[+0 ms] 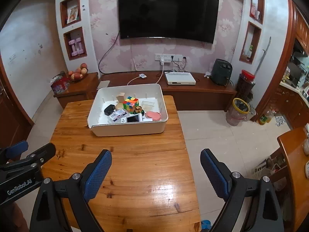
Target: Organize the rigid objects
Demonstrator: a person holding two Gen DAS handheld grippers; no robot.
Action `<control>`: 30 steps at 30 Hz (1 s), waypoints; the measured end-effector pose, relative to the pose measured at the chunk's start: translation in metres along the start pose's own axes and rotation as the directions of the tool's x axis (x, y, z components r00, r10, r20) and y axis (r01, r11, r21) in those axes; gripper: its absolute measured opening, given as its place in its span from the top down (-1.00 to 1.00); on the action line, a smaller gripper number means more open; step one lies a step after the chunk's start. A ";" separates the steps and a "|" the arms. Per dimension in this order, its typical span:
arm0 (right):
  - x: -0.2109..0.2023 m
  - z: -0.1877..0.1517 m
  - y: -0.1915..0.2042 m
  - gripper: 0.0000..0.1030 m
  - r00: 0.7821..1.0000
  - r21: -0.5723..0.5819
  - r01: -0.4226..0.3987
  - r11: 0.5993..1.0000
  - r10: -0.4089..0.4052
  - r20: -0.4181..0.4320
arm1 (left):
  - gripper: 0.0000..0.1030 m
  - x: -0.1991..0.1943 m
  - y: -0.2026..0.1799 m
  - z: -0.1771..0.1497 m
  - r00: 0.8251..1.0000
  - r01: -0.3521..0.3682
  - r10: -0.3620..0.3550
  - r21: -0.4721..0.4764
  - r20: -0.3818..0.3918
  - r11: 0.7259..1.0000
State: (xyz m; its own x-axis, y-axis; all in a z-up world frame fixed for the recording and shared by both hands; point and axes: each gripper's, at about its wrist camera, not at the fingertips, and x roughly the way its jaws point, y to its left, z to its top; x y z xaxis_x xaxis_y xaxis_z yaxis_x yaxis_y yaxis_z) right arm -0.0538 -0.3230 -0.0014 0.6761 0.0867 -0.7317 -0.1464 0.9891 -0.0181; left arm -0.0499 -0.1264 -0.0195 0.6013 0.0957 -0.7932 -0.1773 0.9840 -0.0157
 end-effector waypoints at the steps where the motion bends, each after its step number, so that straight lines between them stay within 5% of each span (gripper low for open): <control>1: -0.002 -0.001 0.001 -0.82 1.000 -0.007 -0.002 1.000 0.002 0.000 | -0.72 -0.002 0.000 -0.002 1.000 -0.002 0.002 -0.001 0.003 1.000; 30: -0.026 -0.014 0.002 -0.82 0.999 -0.037 -0.023 0.999 0.024 0.045 | -0.72 -0.019 -0.001 -0.021 0.999 -0.024 0.024 -0.013 0.027 1.000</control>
State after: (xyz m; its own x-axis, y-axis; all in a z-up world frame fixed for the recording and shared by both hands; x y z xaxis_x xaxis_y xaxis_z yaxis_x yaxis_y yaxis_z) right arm -0.0822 -0.3248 0.0082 0.7040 0.1160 -0.7007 -0.1882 0.9818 -0.0264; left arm -0.0769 -0.1322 -0.0174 0.6178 0.1234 -0.7766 -0.2016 0.9795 -0.0047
